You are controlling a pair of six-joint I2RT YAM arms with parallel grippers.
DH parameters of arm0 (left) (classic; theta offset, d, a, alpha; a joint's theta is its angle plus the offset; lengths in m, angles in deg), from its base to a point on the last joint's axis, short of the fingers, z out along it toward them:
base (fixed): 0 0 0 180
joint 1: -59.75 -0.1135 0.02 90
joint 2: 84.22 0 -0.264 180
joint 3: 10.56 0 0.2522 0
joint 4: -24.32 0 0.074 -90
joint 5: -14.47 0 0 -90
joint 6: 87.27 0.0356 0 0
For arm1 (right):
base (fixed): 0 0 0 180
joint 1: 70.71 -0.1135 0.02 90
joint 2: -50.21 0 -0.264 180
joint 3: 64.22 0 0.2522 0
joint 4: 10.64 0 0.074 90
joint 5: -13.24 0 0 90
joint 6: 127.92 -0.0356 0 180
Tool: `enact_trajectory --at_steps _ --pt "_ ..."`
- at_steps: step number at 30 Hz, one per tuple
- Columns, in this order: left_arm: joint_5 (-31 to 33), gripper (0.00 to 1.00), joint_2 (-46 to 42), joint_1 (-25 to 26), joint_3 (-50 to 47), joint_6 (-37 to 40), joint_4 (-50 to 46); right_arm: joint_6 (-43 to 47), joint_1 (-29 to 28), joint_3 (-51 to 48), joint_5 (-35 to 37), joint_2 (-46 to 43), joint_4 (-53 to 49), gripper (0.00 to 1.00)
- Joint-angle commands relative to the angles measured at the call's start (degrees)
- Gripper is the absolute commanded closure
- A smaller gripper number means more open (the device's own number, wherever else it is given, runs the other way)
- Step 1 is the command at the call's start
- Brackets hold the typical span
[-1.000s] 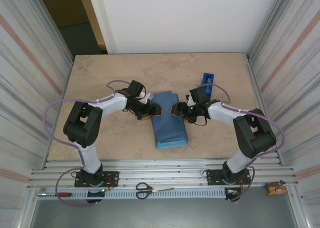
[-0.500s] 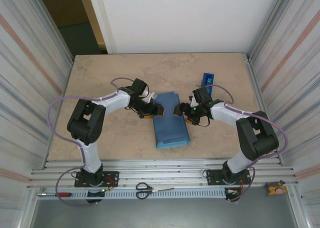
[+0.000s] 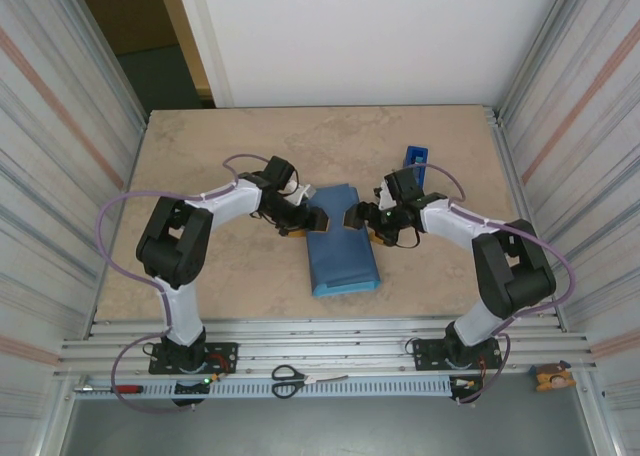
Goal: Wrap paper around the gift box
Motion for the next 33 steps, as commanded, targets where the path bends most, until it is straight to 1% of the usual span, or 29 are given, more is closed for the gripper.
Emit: enact_trajectory --at_steps 1,6,13,16,22,24,33 --pt "4.5 0.20 3.9 1.1 -0.9 2.7 -3.7 2.0 -0.4 0.8 0.9 1.6 -3.0 0.16" --pt "4.1 0.19 4.0 1.2 -0.6 2.7 -3.7 1.3 -0.7 0.2 1.0 1.8 -2.4 0.23" --pt "3.4 0.18 3.7 1.3 0.2 2.7 -3.7 -0.3 -2.6 0.8 1.8 1.0 -1.6 0.27" --pt "3.2 0.18 4.0 1.3 0.6 2.8 -3.9 -0.9 -2.9 0.8 3.0 1.4 -1.8 0.30" --pt "4.3 0.17 3.9 1.3 1.2 2.8 -4.6 -1.2 -2.9 -0.2 3.6 1.6 -1.7 0.33" --pt "4.4 0.16 3.7 1.3 1.4 2.6 -4.7 -1.6 -2.8 -0.6 3.9 1.5 -1.6 0.35" --pt "2.1 0.09 0.2 0.5 2.9 -0.3 -3.3 -3.8 -3.1 -1.9 4.3 1.6 0.3 0.37"
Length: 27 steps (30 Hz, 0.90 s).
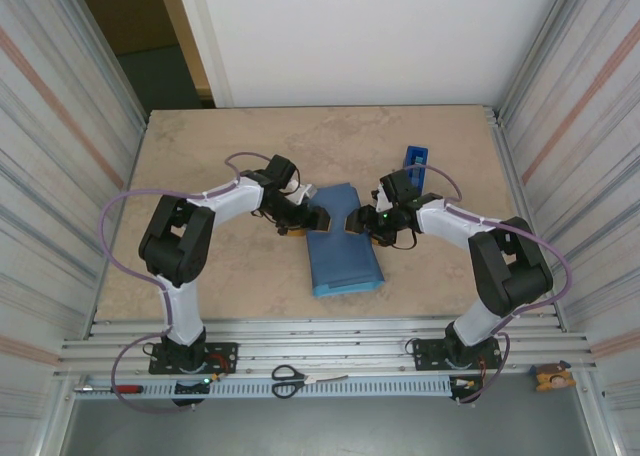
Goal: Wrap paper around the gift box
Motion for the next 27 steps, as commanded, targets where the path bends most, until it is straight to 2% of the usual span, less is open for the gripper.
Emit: enact_trajectory --at_steps 1,10,27 --pt "1.2 0.08 -1.1 0.2 1.0 -1.4 -1.1 -2.7 -1.5 -1.8 2.5 0.8 0.5 0.37" --pt "0.6 0.02 -6.1 -0.8 -3.4 -5.8 2.9 -3.8 -2.0 -1.6 3.1 1.6 0.9 0.36" --pt "7.4 0.07 -0.9 1.1 -3.8 -5.6 0.2 -6.0 -3.5 -1.6 4.1 2.1 1.7 0.35"
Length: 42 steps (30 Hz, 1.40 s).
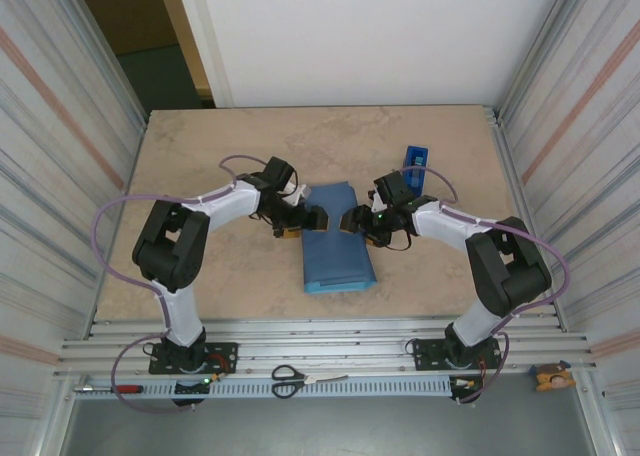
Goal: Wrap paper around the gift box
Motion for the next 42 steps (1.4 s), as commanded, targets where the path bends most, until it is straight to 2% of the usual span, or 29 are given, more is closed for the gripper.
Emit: enact_trajectory --at_steps 1,6,12,16,27,33,42 --pt "3.8 0.09 2.2 0.8 -1.0 0.6 -2.0 -1.2 -1.0 -1.1 2.0 1.9 -1.4 0.35" --pt "4.9 0.14 2.9 0.8 -3.0 1.5 -2.1 0.1 -0.8 0.2 1.7 1.5 -2.4 0.33" --pt "5.6 0.15 3.7 0.9 -4.7 1.9 -2.1 2.9 1.6 3.5 1.6 -0.5 -5.5 0.21" --pt "5.8 0.15 3.9 0.9 -4.9 1.9 -2.0 4.0 3.5 3.7 0.9 -2.7 -6.4 0.17" --pt "4.4 0.15 4.9 0.9 -3.7 2.7 -2.0 3.3 4.6 0.4 -4.4 -3.3 -2.7 0.34" --pt "3.6 0.15 5.0 0.9 -3.2 2.5 -1.9 3.2 2.9 1.2 -6.8 -1.1 -1.1 0.33" --pt "2.8 0.15 5.0 0.9 -2.5 2.3 -1.6 2.9 3.0 1.0 -5.8 -1.6 -1.5 0.30"
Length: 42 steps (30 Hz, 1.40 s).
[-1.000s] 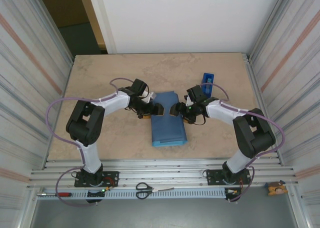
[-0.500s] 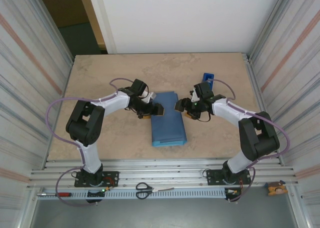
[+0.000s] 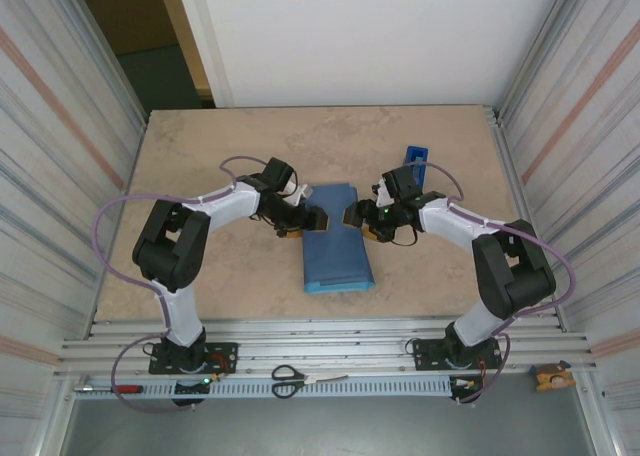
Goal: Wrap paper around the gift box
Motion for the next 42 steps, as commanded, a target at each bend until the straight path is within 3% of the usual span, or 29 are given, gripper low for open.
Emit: enact_trajectory --at_steps 1,9,17,26,31,34,36,42 --pt "4.7 0.16 4.5 1.0 -1.4 1.5 -4.0 0.0 0.0 -0.2 -1.1 -0.4 -0.3 0.30" --pt "4.6 0.16 4.0 1.0 -1.4 1.4 -4.1 0.5 1.5 -1.7 4.9 -4.7 -4.7 0.21" --pt "4.3 0.15 4.2 1.0 -1.1 1.5 -4.2 0.0 -0.2 -0.7 -2.8 -2.0 -1.1 0.30" --pt "4.0 0.15 4.1 1.0 -0.2 1.4 -4.4 -1.2 -2.1 -0.1 -0.8 -2.4 0.3 0.31" --pt "4.2 0.15 4.2 1.0 -0.2 1.2 -4.4 -1.0 -0.3 -1.1 3.7 -4.5 -2.5 0.19" --pt "4.3 0.15 4.2 1.0 -0.4 1.2 -4.4 -0.1 1.3 -1.8 4.6 -3.6 -3.8 0.07" --pt "4.3 0.15 4.2 1.0 -0.5 1.3 -4.5 0.2 1.7 -1.9 1.9 -1.9 -2.9 0.02" --pt "4.2 0.15 4.2 1.0 -0.4 1.2 -4.5 -1.1 0.0 -1.5 -5.2 1.9 1.6 0.01"
